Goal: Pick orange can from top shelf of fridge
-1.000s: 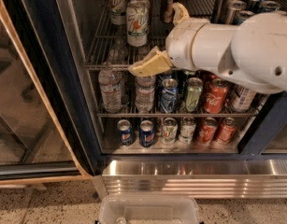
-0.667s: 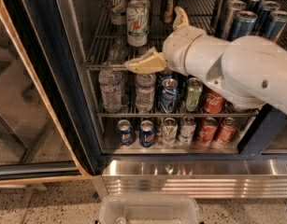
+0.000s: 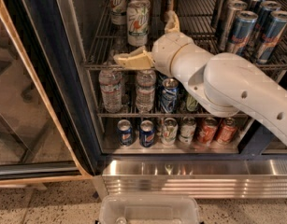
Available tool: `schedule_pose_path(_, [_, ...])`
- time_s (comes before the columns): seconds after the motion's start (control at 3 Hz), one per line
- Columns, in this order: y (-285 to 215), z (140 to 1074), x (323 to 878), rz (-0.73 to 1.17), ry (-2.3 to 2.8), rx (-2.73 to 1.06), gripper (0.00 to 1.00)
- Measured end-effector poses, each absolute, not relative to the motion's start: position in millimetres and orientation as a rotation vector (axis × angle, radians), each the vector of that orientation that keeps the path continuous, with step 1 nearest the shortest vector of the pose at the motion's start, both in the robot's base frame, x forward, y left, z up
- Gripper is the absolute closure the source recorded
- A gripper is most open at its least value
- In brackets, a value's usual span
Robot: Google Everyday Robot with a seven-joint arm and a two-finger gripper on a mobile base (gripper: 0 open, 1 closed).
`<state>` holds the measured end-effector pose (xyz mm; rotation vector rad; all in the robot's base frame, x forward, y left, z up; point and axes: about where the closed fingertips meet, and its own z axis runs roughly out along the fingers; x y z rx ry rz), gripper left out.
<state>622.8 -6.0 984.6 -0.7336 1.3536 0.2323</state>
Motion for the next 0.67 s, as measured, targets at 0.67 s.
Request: schedule_pose_path(0.67, [-9.3, 989.3, 620.0, 0.232, 1.31, -0.772, 0.0])
